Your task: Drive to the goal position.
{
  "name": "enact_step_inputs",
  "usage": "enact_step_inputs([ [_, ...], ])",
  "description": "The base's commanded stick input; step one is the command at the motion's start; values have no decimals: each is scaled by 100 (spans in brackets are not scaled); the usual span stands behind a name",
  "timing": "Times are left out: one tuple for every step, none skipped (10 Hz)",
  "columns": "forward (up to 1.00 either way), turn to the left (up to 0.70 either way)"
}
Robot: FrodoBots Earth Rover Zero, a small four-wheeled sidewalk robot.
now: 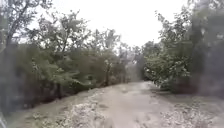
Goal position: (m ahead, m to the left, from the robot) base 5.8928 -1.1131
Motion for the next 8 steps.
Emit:
enact_step_inputs([
  [45, 0],
  [45, 0],
  [45, 0],
  [45, 0],
  [45, 0],
  [45, 0],
  [45, 0],
  [45, 0],
])
